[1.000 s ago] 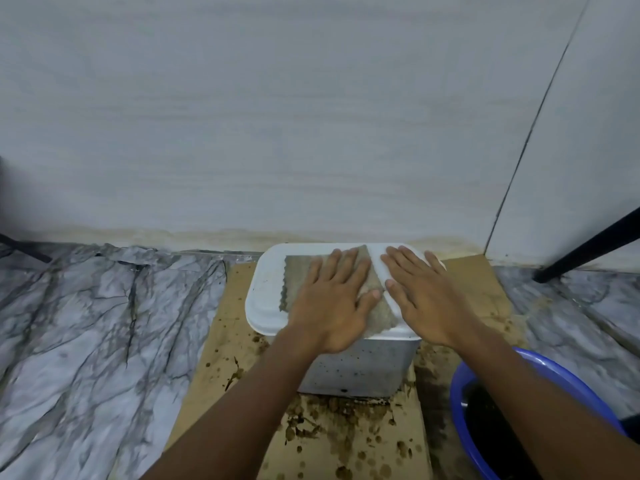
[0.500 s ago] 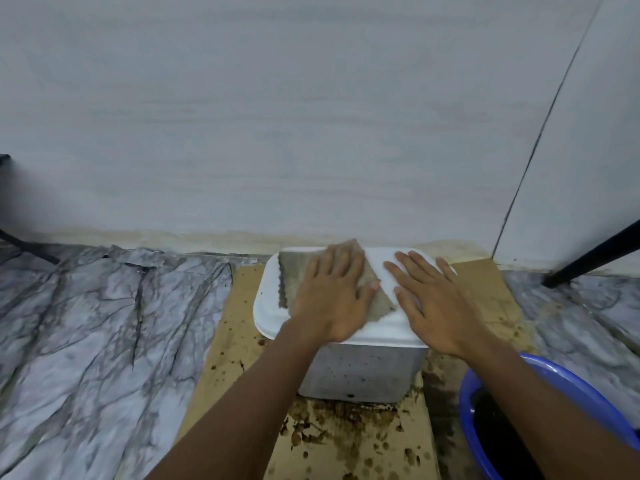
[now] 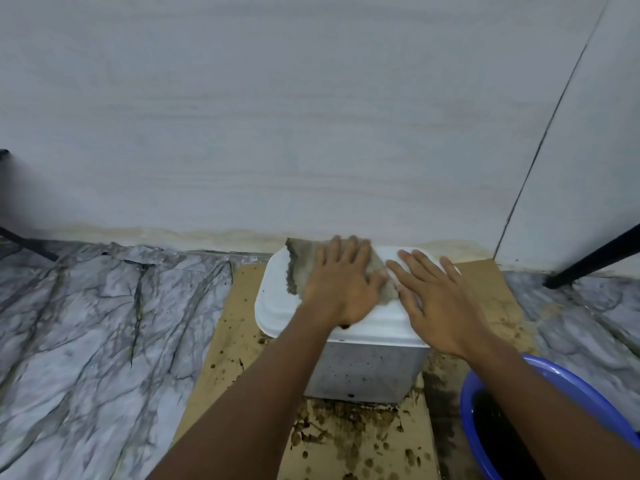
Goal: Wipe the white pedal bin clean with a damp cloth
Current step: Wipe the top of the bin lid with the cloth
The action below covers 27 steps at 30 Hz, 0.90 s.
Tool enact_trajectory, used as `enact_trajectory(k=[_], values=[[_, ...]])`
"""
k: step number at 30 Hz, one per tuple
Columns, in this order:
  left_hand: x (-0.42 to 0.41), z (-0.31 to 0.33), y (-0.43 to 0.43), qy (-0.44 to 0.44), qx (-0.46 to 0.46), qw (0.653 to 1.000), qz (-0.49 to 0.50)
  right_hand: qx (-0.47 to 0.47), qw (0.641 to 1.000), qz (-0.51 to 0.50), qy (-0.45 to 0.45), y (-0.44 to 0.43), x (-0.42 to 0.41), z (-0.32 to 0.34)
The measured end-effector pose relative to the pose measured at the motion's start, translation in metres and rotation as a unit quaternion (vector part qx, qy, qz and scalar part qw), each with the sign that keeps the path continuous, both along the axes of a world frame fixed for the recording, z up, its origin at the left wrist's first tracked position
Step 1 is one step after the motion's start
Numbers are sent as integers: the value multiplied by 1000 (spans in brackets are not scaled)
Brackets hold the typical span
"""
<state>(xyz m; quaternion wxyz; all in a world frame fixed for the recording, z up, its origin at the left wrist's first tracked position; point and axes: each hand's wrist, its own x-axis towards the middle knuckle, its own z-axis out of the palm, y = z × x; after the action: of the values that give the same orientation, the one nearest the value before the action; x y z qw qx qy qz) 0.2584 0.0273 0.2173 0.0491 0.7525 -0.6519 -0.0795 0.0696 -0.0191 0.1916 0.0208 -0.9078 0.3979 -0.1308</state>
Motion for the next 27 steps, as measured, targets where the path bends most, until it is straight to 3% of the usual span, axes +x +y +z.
enact_trajectory(k=[5, 7, 11, 17, 20, 25, 27], values=[[15, -8, 46, 0, -31, 998, -52, -1, 1000, 1, -8, 3, 0, -1], [43, -9, 57, -13, -39, 999, -8, 0, 1000, 0, -5, 4, 1, -1], [75, -6, 42, 46, -20, 992, 118, 8, 1000, -1, -2, 3, 1, -1], [11, -8, 32, -6, -27, 1000, 1, 17, 1000, 3, -10, -3, -4, -1], [23, -15, 62, 5, -64, 997, -49, 19, 1000, 4, -15, -5, -3, -1], [78, -33, 82, 55, -153, 986, 45, 25, 1000, -3, -13, -9, 5, 1], [73, -34, 81, 39, -157, 986, 32, 41, 999, -5, -16, -16, 2, 3]])
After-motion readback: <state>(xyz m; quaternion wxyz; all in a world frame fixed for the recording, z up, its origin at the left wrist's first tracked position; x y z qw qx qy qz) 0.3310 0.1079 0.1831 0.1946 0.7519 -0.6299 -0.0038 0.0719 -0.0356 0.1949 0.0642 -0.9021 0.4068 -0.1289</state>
